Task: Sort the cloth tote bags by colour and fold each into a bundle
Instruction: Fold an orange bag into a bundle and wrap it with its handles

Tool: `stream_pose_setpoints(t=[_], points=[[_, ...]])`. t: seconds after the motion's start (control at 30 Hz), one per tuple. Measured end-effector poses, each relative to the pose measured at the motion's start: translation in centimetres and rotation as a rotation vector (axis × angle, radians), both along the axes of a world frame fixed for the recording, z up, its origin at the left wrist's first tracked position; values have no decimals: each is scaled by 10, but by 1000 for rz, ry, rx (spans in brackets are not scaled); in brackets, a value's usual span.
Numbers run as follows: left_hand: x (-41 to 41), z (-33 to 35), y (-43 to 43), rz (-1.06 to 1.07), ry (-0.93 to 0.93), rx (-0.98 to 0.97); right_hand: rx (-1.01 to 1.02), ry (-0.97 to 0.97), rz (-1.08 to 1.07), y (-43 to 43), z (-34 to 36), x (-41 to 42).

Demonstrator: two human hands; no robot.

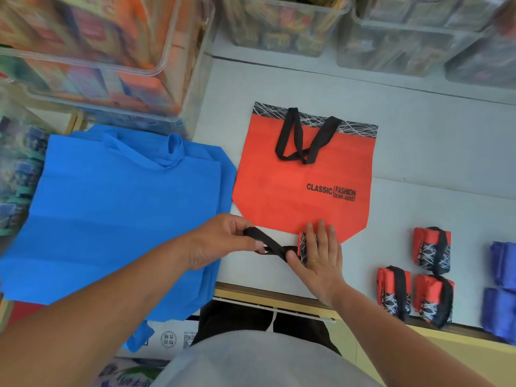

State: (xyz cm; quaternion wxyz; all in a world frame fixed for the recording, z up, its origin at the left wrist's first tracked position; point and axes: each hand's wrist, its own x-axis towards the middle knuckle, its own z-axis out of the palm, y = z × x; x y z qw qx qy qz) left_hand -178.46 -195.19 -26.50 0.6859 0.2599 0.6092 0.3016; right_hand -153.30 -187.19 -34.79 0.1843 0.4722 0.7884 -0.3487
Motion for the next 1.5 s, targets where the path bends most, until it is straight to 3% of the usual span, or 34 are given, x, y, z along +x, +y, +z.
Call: stream_pose_setpoints(t=[0.1, 0.17, 0.3, 0.43, 0.53, 0.6, 0.7, 0.8, 0.93, 1.27, 1.37, 1.5], points=[[12, -15, 3, 265, -48, -84, 11, -7, 22, 0, 0, 0], [25, -27, 7, 380, 96, -201, 19, -18, 33, -1, 0, -1], [47, -42, 16, 472, 339, -339, 137, -13, -28, -11, -2, -6], [46, -56, 18, 494, 451, -315, 277, 28, -155, -20, -13, -13], [37, -63, 9, 240, 777, -89, 335, 13, -153, -22, -20, -14], [31, -65, -1, 12, 1037, 328, 333, -6, -128, -23, -23, -13], [25, -70, -14, -463, 1151, 923, 348, -29, -105, -22, -25, -12], [16, -91, -30, -762, 1261, 954, 398, -30, -34, -19, -26, -6], [13, -97, -30, -726, 1142, 906, 429, -19, 88, -12, -27, 9], [15, -91, -15, -754, 852, 679, 330, -11, 123, -1, -27, 20], [26, -70, -22, -527, 648, 580, 297, -1, 104, 0, -24, 18], [50, -42, -18, -181, 465, 274, 267, 22, 61, 0, -19, 15]])
